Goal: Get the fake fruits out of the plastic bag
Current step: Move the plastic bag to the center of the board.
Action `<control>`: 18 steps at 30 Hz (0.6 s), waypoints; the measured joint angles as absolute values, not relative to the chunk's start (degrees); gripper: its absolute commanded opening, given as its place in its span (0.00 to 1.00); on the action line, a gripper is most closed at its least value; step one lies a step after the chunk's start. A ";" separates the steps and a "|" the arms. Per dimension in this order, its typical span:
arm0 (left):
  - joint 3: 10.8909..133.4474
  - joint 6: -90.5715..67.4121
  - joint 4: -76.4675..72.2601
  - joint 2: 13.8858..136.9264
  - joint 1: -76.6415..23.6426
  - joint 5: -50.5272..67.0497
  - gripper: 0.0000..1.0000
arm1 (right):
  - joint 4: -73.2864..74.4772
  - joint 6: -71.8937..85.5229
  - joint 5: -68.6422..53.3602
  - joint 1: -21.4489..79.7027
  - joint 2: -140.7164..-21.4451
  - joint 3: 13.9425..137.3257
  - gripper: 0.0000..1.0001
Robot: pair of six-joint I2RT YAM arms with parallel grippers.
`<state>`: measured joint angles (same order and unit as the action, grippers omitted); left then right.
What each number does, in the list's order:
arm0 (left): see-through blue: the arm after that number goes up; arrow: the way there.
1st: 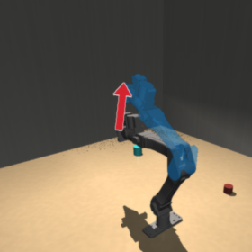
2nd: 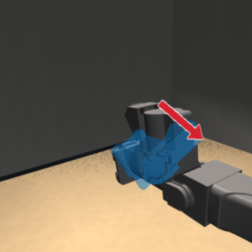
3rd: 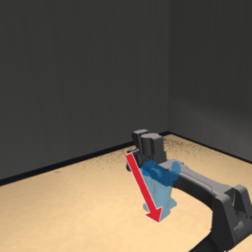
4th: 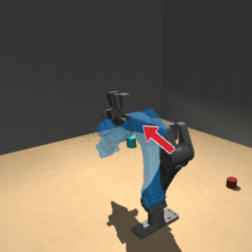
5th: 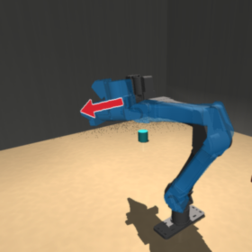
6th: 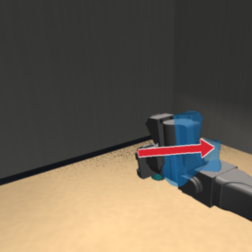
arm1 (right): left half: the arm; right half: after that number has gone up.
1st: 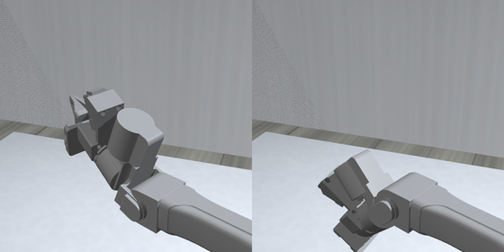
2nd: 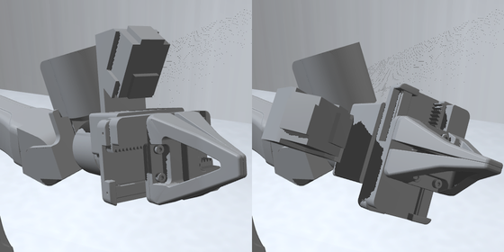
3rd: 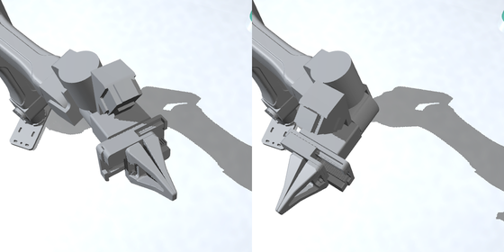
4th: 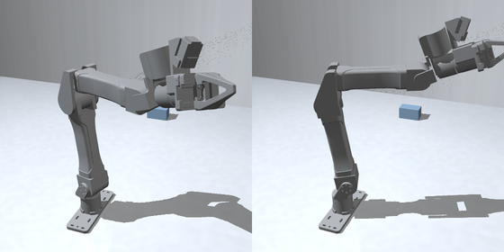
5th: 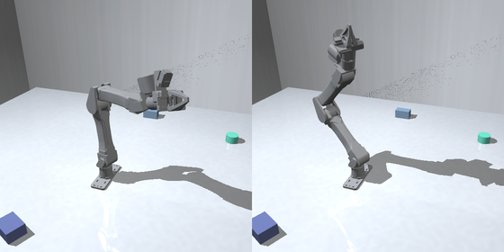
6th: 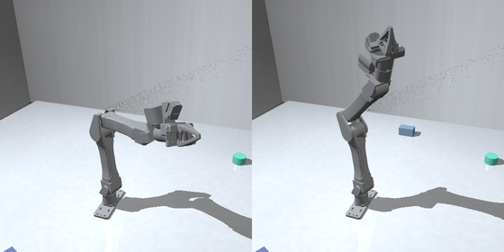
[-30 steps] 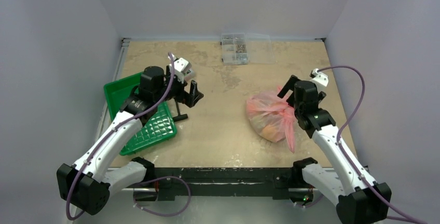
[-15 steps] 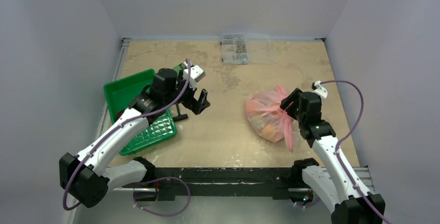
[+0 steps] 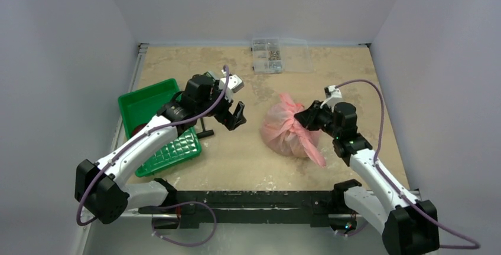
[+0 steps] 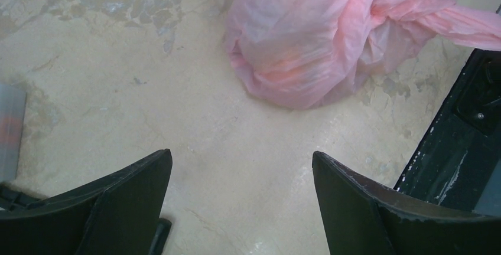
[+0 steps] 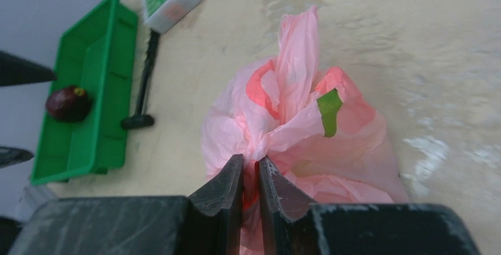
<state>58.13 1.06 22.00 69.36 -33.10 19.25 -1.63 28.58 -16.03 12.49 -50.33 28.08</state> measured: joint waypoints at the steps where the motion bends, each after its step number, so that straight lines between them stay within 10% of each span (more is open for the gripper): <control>1: 58.46 1.08 22.06 69.82 -33.45 19.49 0.88 | -2.96 28.53 -17.19 13.67 -51.20 28.08 0.11; 18: 70.32 -8.62 19.33 85.47 -34.65 27.75 0.74 | -16.14 28.77 -29.39 26.24 -64.47 30.92 0.11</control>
